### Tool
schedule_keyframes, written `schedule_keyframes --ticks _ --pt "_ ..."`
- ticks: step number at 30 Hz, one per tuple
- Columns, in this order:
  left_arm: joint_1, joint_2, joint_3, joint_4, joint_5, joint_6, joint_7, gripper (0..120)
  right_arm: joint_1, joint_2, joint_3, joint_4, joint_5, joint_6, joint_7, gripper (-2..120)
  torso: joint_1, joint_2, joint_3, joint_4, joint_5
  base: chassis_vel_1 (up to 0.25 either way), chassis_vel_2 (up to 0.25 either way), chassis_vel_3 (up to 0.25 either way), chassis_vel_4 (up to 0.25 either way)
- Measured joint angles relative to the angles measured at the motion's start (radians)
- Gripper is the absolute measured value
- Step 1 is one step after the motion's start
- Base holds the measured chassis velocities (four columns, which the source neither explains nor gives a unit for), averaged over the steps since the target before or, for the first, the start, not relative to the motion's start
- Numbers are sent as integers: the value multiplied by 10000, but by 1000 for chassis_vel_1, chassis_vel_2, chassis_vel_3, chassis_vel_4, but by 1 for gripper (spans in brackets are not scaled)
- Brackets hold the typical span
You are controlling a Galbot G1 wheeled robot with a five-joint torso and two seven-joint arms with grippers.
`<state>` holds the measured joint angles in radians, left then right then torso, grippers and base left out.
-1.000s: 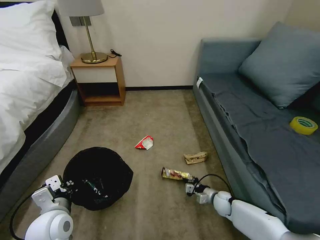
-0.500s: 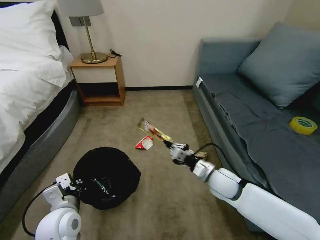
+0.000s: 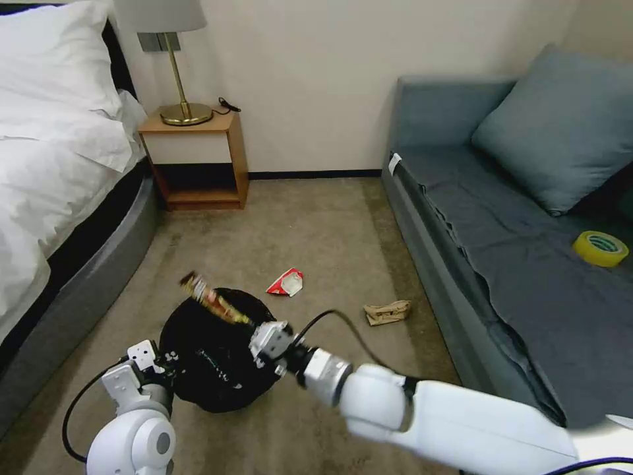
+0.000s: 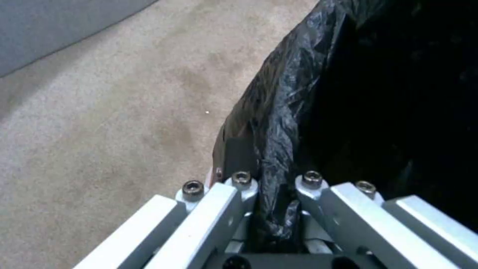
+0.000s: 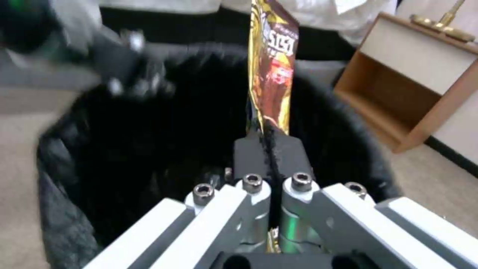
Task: Pick up the trash bin, then pick up the garbage on the floor and place it into the trash bin.
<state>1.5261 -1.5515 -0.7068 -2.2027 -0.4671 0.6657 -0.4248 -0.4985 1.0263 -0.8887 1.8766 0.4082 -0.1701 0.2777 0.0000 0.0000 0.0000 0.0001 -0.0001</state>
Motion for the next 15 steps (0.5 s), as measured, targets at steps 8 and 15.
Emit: schedule_keyframes --ticks 8,15 --pt "18 -6 -47 -28 0 0 -1 3 53 195 -73 -383 -186 7 147 15 0 0 0 0 0 0 0 0 0" --pt "-21 42 -80 3 -28 0 -1 3 -25 61 129 -301 -212 46 193 36 0 0 -1 -1 2 0 0 0 0"
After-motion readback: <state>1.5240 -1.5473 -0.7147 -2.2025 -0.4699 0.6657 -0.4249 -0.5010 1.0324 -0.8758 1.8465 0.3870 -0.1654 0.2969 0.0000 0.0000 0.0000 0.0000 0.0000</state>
